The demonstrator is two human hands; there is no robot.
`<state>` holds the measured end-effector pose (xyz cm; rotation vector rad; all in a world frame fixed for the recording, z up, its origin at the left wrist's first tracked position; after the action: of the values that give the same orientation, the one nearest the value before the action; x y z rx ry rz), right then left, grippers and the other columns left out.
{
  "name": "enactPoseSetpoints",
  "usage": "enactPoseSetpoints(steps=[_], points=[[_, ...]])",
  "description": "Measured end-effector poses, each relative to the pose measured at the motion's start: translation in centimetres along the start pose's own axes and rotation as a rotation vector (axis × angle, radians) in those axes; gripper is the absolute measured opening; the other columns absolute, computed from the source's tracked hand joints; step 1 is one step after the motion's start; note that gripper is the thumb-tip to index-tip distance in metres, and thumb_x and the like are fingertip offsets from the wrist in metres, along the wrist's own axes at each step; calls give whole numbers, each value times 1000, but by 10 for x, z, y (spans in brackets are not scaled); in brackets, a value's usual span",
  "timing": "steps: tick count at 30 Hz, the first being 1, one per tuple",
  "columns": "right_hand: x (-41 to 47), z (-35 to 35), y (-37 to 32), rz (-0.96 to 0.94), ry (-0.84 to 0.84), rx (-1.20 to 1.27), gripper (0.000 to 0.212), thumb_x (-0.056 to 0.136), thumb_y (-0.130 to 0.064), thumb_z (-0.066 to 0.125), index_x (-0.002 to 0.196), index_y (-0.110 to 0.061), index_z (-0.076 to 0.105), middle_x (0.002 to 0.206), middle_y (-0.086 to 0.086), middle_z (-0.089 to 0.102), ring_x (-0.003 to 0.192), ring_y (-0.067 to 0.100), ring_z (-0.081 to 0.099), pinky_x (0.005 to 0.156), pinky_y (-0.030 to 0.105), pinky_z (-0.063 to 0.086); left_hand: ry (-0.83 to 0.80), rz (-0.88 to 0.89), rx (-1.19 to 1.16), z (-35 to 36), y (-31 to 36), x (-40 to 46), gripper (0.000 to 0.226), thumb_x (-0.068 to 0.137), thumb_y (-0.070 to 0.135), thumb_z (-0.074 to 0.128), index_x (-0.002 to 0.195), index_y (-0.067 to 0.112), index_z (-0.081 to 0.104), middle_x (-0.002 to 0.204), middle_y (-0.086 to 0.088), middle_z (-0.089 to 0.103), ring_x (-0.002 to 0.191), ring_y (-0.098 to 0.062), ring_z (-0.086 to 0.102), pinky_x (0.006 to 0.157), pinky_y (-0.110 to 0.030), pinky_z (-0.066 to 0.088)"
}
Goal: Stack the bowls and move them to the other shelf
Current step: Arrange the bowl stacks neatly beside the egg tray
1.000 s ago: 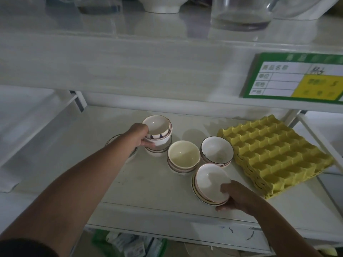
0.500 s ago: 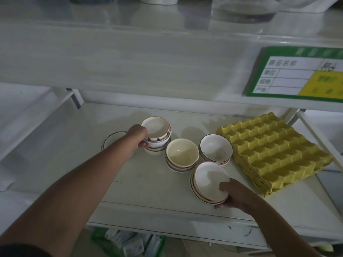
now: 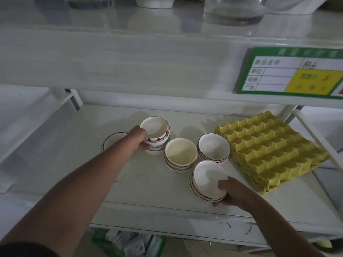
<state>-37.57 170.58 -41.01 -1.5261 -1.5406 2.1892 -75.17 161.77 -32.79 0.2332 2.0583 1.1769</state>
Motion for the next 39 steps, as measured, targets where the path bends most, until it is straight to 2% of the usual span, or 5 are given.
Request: enactPoseSetpoints(steps=[7,18,28,34,39], points=[[2,-2,1,8,-2,-13,79,64,-16,56,142,-7,46,126,34,57,71,38,71,65,43,60,-33,-12,-71,3,-3,-2,42,89,2,36,130,5,43,123,-22,52,61,-34,61,41,-35,57],[-2,-1,-1,3,8,-3,78,66,-16,55,142,-6,46,129,33,57,77,40,71,66,44,61,8,-13,-45,-1,-6,3,30,90,4,36,119,6,44,103,-22,54,34,-29,58,32,-24,48],[-11,1,-7,-5,43,-9,68,72,-11,52,140,-6,48,124,30,58,74,41,72,61,43,62,-12,56,71,-2,3,0,35,85,8,43,119,5,46,111,-29,61,51,-33,65,35,-23,48],[-17,2,-10,-12,51,-36,46,92,2,42,136,-6,48,118,24,60,80,41,69,64,47,64,-58,72,41,-2,4,-8,39,84,21,51,119,4,46,92,-16,59,60,-33,68,47,-26,53],[-27,-3,-16,-14,62,-30,54,81,-5,52,135,-7,49,119,24,58,82,41,68,61,45,64,-74,95,27,-3,3,-16,36,85,21,50,118,8,47,91,-11,56,68,-37,70,47,-27,53]])
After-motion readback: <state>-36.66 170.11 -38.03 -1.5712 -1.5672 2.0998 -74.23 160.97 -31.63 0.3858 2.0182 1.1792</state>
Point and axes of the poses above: each hand's wrist, its own x-axis towards the middle knuckle, its own z-axis out of the palm, y = z × x, the point moved 10 cm from there along x, towards the middle knuckle
